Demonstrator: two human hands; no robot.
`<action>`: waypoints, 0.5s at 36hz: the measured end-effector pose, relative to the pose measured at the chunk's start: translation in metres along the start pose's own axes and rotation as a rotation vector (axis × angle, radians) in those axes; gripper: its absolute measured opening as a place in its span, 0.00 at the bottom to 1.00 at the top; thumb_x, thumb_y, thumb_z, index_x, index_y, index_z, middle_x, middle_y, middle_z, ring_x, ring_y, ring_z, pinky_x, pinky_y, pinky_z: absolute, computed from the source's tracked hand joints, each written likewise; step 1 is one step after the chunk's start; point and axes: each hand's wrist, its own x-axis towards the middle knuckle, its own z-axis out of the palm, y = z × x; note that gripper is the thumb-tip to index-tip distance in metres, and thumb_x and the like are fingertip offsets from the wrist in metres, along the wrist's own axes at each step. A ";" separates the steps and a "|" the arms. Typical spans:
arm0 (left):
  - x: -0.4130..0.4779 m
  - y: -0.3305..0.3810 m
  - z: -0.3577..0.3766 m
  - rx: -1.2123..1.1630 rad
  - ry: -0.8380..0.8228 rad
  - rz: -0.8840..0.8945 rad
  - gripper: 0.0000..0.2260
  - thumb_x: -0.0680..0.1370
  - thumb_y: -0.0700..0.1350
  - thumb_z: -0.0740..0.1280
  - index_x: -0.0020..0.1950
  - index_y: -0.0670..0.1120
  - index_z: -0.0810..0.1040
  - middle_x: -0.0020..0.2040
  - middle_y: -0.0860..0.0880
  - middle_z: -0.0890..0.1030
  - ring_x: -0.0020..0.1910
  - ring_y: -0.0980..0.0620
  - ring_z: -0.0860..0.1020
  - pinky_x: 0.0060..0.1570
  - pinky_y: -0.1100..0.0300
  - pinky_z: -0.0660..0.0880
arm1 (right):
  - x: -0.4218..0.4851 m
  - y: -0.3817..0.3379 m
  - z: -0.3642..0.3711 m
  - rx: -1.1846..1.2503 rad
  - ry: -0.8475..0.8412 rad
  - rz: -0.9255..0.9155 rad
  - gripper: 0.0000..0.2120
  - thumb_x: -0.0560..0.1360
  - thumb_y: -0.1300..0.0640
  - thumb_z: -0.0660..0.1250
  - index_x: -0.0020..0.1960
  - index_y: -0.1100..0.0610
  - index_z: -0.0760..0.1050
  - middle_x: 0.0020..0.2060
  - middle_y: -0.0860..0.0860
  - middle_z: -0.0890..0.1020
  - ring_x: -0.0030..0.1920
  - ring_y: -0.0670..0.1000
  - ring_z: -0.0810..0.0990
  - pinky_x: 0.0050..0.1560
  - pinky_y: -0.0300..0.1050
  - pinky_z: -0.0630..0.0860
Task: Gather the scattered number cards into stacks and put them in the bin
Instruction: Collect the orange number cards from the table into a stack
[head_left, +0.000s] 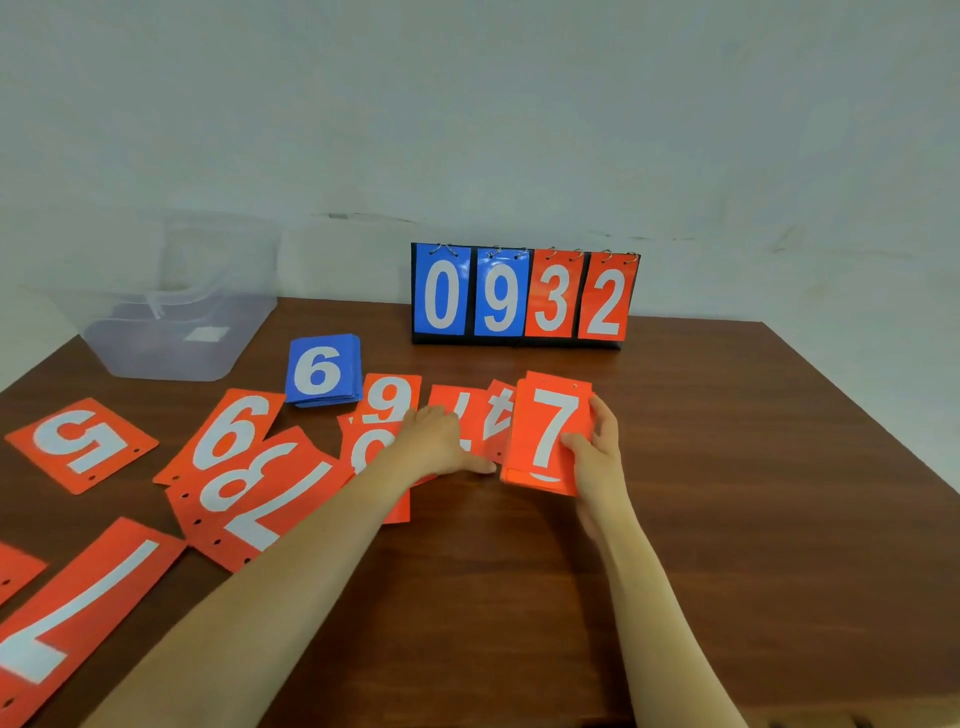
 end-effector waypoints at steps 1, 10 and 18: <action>0.002 0.001 0.001 0.000 0.001 0.012 0.37 0.68 0.69 0.64 0.68 0.45 0.67 0.67 0.45 0.71 0.67 0.44 0.67 0.70 0.46 0.59 | 0.001 0.002 0.001 0.003 -0.005 0.005 0.26 0.80 0.55 0.61 0.73 0.43 0.54 0.68 0.49 0.69 0.60 0.51 0.75 0.54 0.51 0.77; -0.013 0.023 -0.007 -0.181 -0.004 0.056 0.18 0.75 0.53 0.67 0.60 0.45 0.72 0.57 0.46 0.77 0.54 0.47 0.75 0.47 0.57 0.70 | -0.005 0.009 -0.004 -0.003 0.001 0.004 0.25 0.80 0.55 0.60 0.73 0.42 0.55 0.68 0.48 0.68 0.60 0.50 0.74 0.55 0.51 0.76; -0.019 0.041 -0.007 -0.098 0.001 0.063 0.33 0.72 0.51 0.70 0.72 0.43 0.60 0.67 0.43 0.70 0.61 0.44 0.73 0.51 0.54 0.72 | -0.023 0.001 -0.020 -0.009 0.031 -0.046 0.25 0.80 0.54 0.61 0.73 0.43 0.56 0.68 0.48 0.69 0.61 0.51 0.75 0.59 0.55 0.76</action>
